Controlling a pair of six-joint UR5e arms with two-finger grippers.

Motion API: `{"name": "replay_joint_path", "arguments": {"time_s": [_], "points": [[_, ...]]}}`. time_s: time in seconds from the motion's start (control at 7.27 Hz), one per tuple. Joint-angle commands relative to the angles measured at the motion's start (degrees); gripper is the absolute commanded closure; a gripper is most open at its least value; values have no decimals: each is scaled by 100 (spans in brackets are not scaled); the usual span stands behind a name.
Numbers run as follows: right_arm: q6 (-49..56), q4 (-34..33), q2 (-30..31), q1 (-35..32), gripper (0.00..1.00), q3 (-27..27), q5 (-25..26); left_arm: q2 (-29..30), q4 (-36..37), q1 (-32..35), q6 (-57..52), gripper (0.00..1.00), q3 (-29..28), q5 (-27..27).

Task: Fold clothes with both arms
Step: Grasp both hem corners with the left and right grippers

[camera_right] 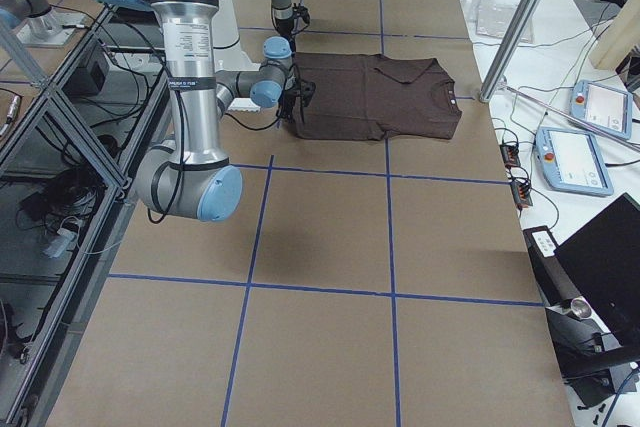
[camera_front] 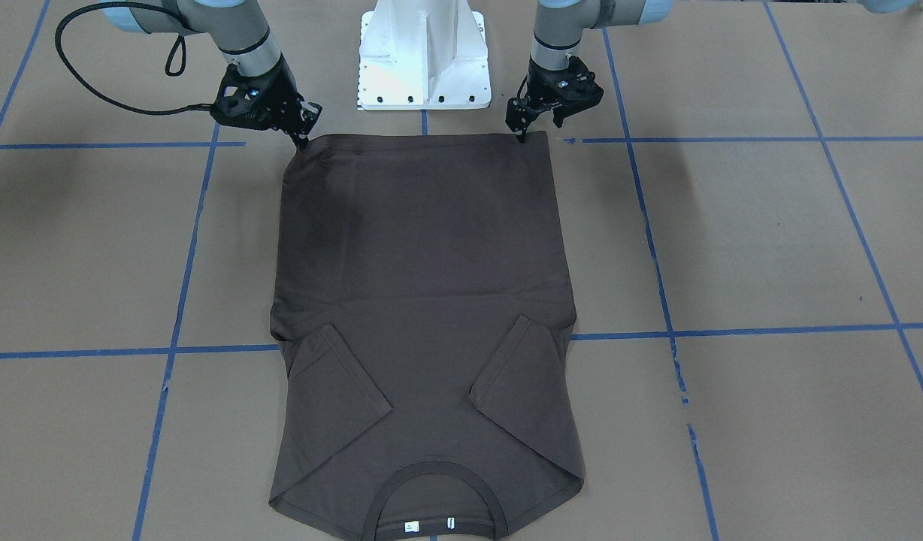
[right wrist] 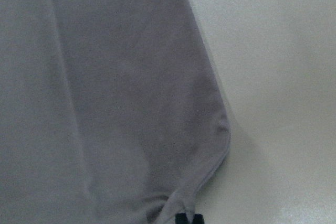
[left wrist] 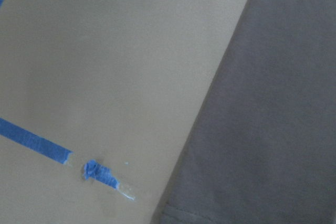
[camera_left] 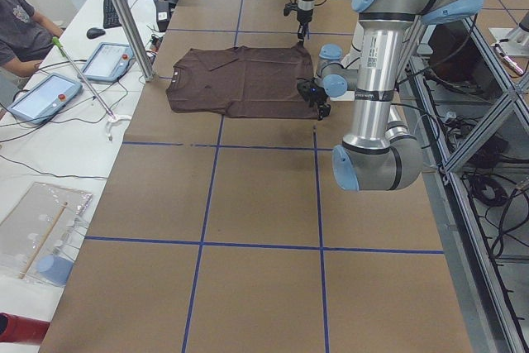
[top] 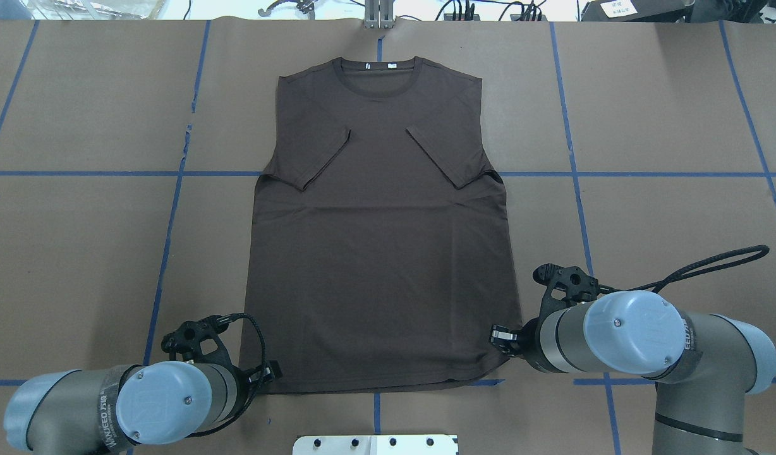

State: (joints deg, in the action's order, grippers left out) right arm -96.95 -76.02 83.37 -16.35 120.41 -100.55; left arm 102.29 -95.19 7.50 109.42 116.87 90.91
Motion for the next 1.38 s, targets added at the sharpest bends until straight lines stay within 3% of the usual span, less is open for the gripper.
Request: {"name": "replay_joint_path", "arguments": {"time_s": [0.0, 0.14, 0.83, 1.24], "points": [[1, 0, -5, -17, 100, 0, -8, -7, 0, -3, 0, 23, -7, -3], [1, 0, 4, -26, 100, 0, -17, 1, 0, -3, 9, 31, -7, -3], [1, -9, 12, -52, 100, 9, -43, 10, 0, -11, 246, 98, 2, -55], [1, -9, 13, -61, 100, 9, -43, 10, 0, -11, 202, 100, 37, -38]]}}
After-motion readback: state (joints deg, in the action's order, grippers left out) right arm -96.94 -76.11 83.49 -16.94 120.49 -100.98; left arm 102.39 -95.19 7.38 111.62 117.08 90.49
